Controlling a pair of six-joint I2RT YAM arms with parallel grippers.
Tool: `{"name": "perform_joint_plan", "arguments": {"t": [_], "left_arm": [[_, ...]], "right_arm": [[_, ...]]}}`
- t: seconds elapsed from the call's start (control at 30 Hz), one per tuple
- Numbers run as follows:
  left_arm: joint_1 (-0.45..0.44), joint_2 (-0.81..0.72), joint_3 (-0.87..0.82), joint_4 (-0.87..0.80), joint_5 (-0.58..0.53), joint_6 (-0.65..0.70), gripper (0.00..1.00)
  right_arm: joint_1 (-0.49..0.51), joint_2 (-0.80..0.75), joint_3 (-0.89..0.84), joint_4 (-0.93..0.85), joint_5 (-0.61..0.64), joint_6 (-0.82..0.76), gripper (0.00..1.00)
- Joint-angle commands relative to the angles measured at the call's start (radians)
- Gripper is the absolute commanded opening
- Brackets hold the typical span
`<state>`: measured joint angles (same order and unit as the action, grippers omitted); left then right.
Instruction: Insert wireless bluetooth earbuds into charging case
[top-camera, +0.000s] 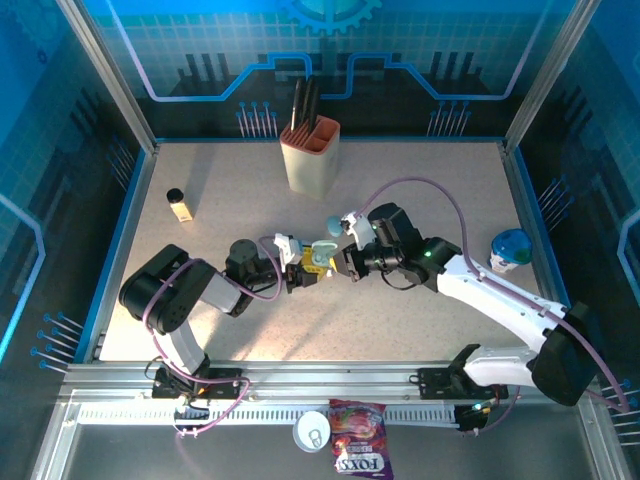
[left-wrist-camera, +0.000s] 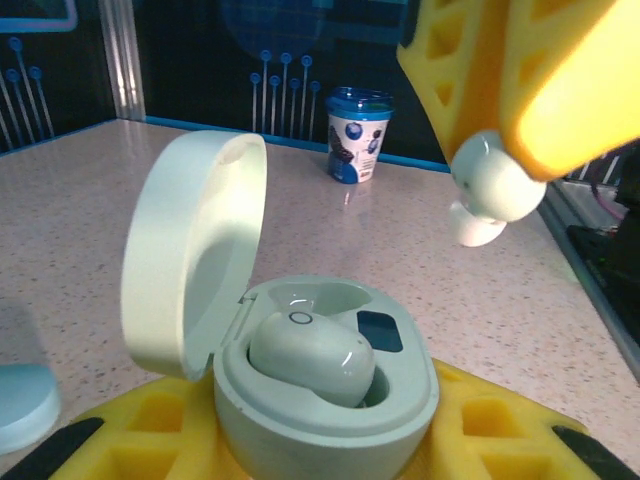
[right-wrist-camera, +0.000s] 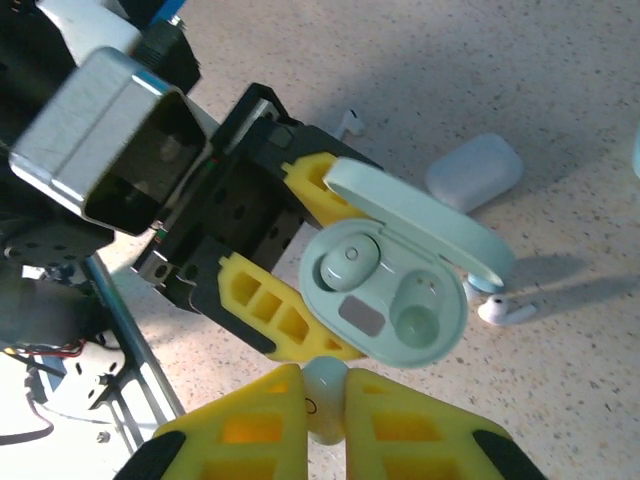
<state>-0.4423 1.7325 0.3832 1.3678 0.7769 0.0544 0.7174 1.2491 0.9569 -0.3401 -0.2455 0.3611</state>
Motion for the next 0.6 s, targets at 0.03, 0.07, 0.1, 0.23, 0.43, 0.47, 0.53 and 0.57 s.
{"name": "perform_joint_plan", "arguments": {"t": [0.03,0.07,0.1,0.23,0.43,0.47,0.53,0.57], "left_arm": [[-0.006,-0.019,0.005,0.034,0.074,-0.011,0.33],[-0.006,-0.022,0.004,0.034,0.079,-0.011,0.34],[-0.006,-0.025,0.005,0.034,0.081,-0.012,0.33],[-0.006,-0.03,0.004,0.034,0.097,-0.001,0.34],[-0.005,-0.031,0.003,0.034,0.096,0.002,0.34],[-0.005,-0.03,0.005,0.034,0.096,0.005,0.34],[-0.006,-0.03,0.005,0.034,0.099,0.005,0.34],[-0.006,-0.03,0.004,0.034,0.102,0.005,0.34]], "right_arm": [[-0.014,0.01,0.022,0.03,-0.059,-0.025,0.14],[-0.014,0.015,0.023,0.031,-0.06,-0.027,0.14],[-0.014,0.018,0.021,0.035,-0.059,-0.03,0.14],[-0.017,0.029,0.008,0.046,-0.034,-0.042,0.14],[-0.025,0.047,-0.026,0.063,-0.016,-0.044,0.14],[-0.027,0.051,-0.03,0.067,-0.015,-0.041,0.13],[-0.031,0.054,-0.038,0.076,-0.011,-0.029,0.13],[-0.03,0.057,-0.04,0.076,-0.009,-0.027,0.13]]}}
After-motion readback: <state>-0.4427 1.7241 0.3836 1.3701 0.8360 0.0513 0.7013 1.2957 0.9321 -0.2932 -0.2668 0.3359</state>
